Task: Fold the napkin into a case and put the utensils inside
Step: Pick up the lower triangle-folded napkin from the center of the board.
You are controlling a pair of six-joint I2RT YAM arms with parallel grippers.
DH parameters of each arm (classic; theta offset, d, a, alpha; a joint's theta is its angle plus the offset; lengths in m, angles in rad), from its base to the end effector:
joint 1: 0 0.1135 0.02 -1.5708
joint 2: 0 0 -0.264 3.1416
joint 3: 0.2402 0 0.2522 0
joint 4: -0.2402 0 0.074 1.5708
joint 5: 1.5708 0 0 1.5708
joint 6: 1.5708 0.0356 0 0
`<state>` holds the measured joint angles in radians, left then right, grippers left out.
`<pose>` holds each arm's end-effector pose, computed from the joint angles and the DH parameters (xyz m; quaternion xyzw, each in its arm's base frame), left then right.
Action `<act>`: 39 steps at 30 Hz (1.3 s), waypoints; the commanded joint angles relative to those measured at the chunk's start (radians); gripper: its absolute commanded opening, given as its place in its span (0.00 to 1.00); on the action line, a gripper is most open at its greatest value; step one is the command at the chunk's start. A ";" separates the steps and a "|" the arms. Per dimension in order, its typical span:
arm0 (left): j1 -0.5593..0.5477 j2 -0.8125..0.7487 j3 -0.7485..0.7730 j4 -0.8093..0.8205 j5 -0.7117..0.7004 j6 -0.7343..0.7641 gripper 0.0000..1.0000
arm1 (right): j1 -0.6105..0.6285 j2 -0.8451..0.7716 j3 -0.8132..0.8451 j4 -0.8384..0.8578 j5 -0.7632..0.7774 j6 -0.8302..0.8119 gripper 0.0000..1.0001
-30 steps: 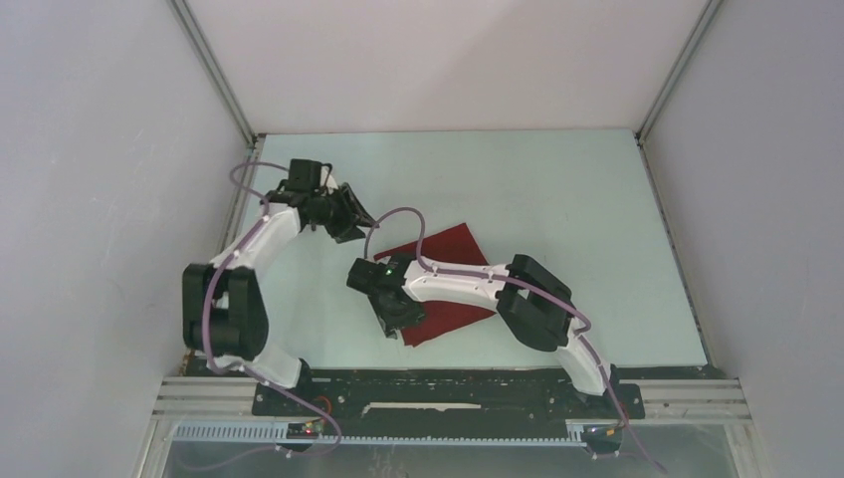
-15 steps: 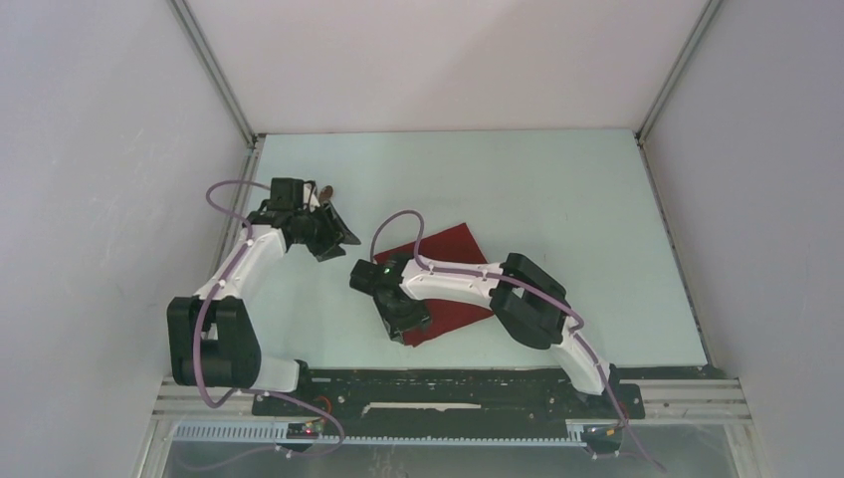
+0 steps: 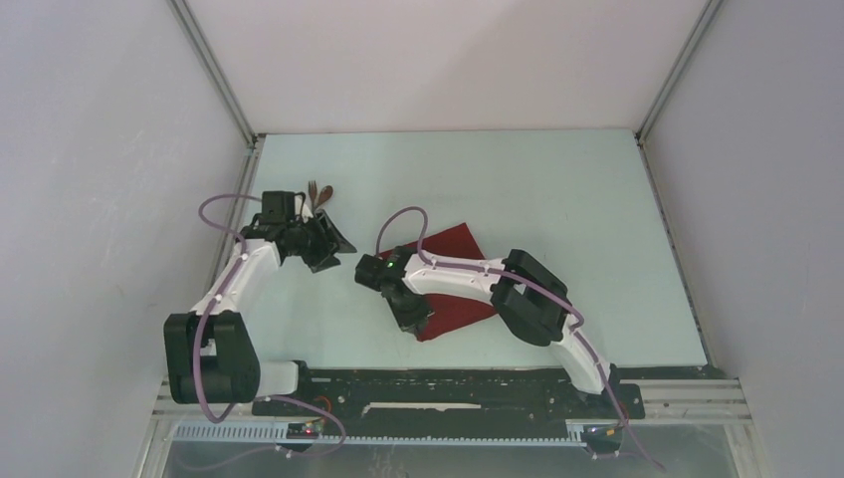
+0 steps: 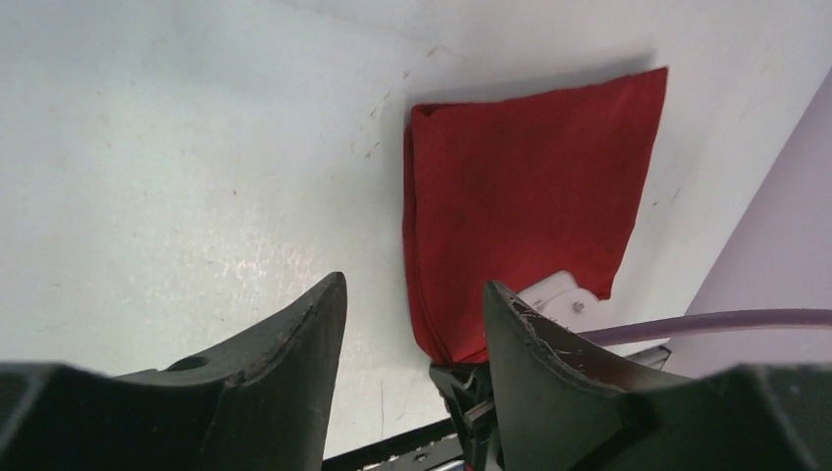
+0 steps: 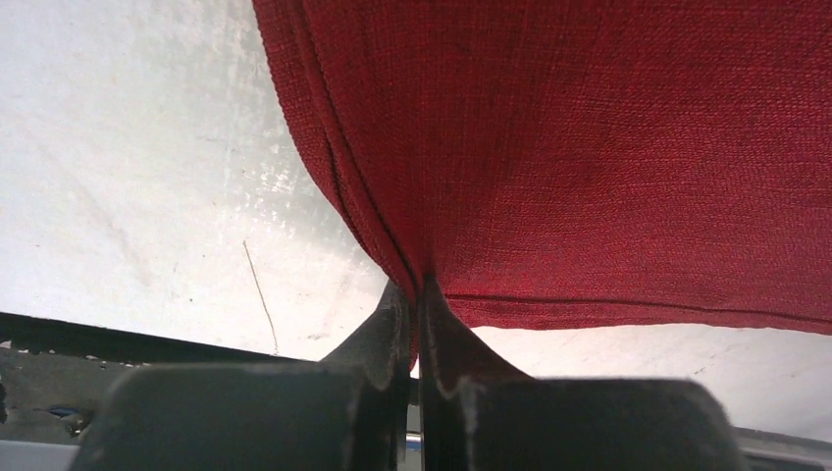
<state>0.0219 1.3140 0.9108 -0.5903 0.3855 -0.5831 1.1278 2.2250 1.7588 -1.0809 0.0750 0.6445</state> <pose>0.2604 -0.0077 0.2383 -0.2282 0.9144 -0.2538 0.2176 0.1863 0.3865 0.1570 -0.2387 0.9703 -0.0145 0.0365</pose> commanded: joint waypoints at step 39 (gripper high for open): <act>-0.197 0.312 -0.165 0.672 0.175 -0.490 0.48 | -0.515 -0.576 -0.917 1.030 -0.824 0.004 0.00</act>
<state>-0.1455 1.6386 0.6914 0.0948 0.6010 -1.0748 0.6373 1.6867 0.8639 -0.1081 -0.7212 0.6506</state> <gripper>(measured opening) 0.508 0.017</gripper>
